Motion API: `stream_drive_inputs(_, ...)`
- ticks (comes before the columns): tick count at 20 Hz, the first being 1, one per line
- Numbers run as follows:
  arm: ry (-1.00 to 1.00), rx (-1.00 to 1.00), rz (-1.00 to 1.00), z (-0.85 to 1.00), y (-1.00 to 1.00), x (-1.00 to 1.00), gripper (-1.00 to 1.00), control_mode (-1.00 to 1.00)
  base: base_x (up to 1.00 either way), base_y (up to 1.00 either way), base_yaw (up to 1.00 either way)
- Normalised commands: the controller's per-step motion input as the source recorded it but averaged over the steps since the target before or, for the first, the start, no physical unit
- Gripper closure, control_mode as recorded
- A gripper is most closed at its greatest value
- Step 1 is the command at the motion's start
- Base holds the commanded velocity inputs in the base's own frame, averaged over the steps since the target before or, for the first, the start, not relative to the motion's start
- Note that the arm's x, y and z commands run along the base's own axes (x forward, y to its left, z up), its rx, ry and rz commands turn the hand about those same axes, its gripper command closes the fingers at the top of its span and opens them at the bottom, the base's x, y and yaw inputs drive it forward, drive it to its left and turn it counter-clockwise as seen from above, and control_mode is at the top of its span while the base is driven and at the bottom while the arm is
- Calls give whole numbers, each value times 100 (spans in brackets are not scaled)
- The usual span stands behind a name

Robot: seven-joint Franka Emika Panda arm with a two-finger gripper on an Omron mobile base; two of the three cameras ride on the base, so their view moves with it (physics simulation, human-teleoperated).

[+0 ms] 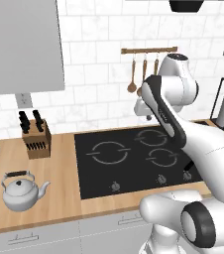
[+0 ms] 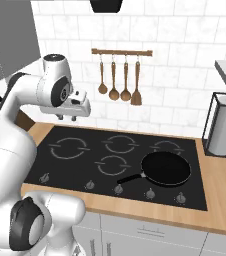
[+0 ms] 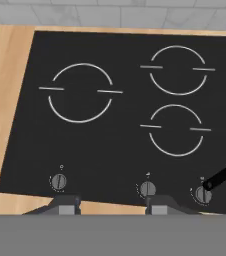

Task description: Pick the kettle from the counter and place it on a stove burner. Then turn the burner on.

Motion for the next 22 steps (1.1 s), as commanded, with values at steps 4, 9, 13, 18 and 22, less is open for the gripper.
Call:
stream_drive_inputs(4,0,0,0,-1,7,-15,-100,-100,0,0,0)
stream_drive_inputs(9,0,0,0,-2,64,-8,-100,-100,0,0,0)
stream_drive_inputs(13,-1,0,1,-6,100,-20,-100,-100,0,0,0)
stream_drive_inputs(18,-1,0,6,-22,100,-18,-100,-100,0,0,0)
stream_drive_inputs(22,0,0,14,-47,100,-28,-100,-100,0,0,0)
